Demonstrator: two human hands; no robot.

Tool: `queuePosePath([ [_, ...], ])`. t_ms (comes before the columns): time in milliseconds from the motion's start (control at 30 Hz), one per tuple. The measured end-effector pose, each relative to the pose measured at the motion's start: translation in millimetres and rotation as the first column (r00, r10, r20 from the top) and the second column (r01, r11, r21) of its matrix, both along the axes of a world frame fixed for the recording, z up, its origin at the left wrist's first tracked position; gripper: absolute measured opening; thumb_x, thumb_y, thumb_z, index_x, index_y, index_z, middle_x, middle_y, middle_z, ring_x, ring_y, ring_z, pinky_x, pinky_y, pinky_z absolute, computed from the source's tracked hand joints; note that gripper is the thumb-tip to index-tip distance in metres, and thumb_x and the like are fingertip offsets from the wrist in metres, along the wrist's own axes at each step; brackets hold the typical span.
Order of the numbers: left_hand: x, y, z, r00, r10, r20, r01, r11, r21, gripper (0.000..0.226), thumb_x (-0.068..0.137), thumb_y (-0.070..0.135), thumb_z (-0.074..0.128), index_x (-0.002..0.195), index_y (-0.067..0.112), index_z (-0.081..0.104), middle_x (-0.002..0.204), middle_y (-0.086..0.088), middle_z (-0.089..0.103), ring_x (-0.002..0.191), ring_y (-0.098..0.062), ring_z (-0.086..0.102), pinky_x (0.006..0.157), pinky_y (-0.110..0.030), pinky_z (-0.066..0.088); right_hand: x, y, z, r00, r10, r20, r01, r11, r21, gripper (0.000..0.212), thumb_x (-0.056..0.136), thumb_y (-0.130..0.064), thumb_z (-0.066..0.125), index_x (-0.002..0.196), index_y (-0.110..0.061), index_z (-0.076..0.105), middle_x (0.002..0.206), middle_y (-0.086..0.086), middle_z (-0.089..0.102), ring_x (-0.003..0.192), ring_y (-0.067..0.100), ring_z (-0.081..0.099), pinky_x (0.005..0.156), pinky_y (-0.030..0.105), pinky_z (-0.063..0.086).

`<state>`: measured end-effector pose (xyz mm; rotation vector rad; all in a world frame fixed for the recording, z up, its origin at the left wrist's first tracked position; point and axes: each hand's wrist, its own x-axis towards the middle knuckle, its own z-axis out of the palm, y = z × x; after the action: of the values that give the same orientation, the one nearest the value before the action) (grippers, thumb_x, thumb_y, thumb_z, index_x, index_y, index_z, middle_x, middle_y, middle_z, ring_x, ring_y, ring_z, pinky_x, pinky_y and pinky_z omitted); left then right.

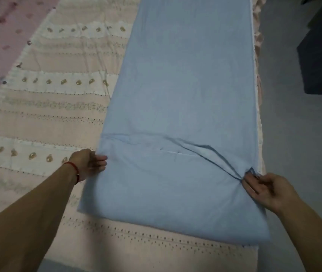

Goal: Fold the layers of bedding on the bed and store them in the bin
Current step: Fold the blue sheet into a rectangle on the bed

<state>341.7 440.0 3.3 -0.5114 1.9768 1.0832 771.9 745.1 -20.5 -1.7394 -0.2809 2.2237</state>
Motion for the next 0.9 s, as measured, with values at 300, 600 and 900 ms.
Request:
queuePosePath([
  [300,-5,-20,-38,0.729,-0.473,-0.494,0.348,0.878,-0.328,0.025,0.093,0.032,0.066,0.082,0.009,0.065,0.075,-0.011,0.066,0.067,-0.028,0.058,0.071,-0.044,0.052,-2,-16,-11,0.452,0.322,0.832,-0.833,0.486,0.264,0.037,0.085,-0.043,0.078,0.077,-0.009,0.067,0.075,0.011,0.067,0.069,0.029,0.062,0.066,0.04,0.049],
  [600,-33,11,-45,0.681,-0.511,-0.525,0.358,0.857,-0.369,0.03,0.083,0.045,0.06,0.081,0.015,0.065,0.082,-0.009,0.067,0.079,-0.031,0.061,0.076,-0.041,0.05,-31,25,-28,0.393,0.196,0.898,-0.862,0.419,0.286,0.063,0.095,-0.065,0.052,0.065,-0.009,0.055,0.07,0.011,0.06,0.069,0.031,0.057,0.066,0.036,0.044],
  [900,2,-20,-47,0.687,-0.522,-0.506,0.339,0.846,-0.413,0.039,0.097,0.042,0.057,0.116,0.009,0.059,0.104,-0.011,0.062,0.101,-0.034,0.06,0.087,-0.042,0.044,-4,-54,-11,0.475,0.119,0.872,-0.811,0.443,0.382,0.06,0.098,-0.055,0.055,0.135,-0.009,0.043,0.118,0.019,0.064,0.107,0.04,0.063,0.092,0.048,0.049],
])
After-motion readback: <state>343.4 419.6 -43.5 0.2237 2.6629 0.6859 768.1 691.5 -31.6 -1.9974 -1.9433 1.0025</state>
